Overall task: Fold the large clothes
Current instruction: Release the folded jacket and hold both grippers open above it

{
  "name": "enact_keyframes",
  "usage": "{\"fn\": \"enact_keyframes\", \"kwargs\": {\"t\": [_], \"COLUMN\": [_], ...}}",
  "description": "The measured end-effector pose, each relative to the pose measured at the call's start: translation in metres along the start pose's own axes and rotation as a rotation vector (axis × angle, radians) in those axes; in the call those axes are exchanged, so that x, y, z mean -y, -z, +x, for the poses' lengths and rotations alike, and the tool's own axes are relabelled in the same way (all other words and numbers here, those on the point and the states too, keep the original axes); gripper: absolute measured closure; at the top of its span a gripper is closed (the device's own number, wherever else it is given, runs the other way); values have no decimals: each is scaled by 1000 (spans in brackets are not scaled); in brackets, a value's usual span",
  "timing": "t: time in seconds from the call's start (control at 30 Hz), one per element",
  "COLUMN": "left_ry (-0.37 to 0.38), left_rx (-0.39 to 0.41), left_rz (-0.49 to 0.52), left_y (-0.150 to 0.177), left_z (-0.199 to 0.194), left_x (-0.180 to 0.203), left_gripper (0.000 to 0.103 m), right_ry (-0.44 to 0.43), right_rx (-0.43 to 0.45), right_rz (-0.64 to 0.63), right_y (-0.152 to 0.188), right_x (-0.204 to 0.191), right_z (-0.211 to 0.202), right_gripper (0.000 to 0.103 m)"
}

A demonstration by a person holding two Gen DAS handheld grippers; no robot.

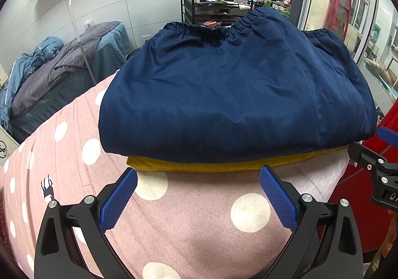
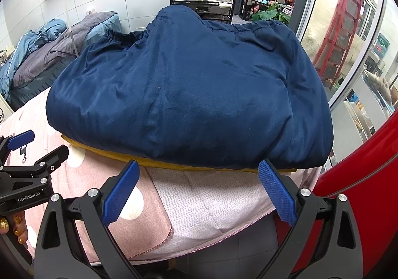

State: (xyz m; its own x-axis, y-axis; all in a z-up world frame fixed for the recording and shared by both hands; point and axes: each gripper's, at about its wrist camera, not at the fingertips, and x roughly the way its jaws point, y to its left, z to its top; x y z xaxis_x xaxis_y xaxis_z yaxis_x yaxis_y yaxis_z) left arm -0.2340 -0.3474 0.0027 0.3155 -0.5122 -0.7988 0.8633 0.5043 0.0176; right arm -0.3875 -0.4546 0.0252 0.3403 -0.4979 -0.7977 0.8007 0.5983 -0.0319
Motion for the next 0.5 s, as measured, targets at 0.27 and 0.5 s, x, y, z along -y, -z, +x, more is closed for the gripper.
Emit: {"fn": "enact_keyframes", "kwargs": {"t": [0.27, 0.5], "left_ry": [12, 13], "left_rx": [-27, -32], "left_rz": [-15, 3], "left_y": [0, 1], "left_z": [2, 2], "left_x": [0, 5], "left_gripper": [6, 6], "right_ry": [0, 1], "right_rx": [-2, -5], "right_rz": [5, -1], "right_y": [1, 1], "right_x": [3, 2], "right_z": [2, 2], "right_gripper": [8, 8]}}
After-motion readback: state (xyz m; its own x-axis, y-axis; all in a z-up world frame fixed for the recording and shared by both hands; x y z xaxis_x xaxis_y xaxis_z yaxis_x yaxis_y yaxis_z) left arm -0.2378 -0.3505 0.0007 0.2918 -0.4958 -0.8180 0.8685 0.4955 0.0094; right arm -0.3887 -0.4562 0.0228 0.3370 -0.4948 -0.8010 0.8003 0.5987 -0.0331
